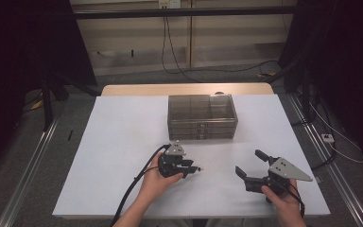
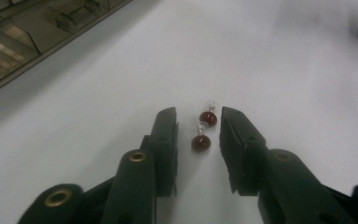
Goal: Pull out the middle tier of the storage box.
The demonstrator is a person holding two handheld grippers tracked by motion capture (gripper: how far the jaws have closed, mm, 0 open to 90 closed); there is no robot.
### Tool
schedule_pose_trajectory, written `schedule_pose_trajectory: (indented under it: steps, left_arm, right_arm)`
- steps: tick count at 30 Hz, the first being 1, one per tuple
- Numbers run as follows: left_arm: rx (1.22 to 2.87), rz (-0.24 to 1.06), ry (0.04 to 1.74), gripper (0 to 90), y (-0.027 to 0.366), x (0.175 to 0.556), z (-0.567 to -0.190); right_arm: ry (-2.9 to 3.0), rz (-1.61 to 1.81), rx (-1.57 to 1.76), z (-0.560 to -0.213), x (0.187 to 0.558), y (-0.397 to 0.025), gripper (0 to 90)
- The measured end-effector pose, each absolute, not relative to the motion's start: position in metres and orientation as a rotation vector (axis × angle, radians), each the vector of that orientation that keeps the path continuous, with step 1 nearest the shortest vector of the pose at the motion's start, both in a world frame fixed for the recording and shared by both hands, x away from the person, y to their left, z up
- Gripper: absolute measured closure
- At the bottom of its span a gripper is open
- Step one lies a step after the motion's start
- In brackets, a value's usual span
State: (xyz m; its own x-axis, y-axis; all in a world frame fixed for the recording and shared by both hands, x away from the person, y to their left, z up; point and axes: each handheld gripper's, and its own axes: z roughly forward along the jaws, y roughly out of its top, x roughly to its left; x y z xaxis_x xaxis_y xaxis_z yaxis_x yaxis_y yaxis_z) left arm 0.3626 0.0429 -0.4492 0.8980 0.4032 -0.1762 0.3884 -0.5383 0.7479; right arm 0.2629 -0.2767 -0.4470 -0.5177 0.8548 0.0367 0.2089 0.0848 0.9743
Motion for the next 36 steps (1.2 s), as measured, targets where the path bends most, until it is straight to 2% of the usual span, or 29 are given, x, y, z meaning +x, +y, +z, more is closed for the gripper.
schedule_pose_trajectory:
  steps: [6,27,31,36]
  left_arm:
    - [2.196,0.018,0.573,73.3,0.04,0.364,-0.45]
    - [2.232,0.043,0.592,80.4,0.032,0.363,-0.455]
    - [2.231,0.044,0.595,80.5,0.038,0.363,-0.452]
    - [2.184,0.023,0.626,80.5,0.067,0.361,-0.438]
  right_arm:
    - [1.8,1.465,1.049,-0.447,0.263,-0.277,5.7]
    - [1.794,1.464,1.051,-0.447,0.263,-0.277,5.8]
    - [1.792,1.465,1.05,-0.446,0.263,-0.278,5.8]
    - [1.795,1.464,1.045,-0.446,0.262,-0.279,5.8]
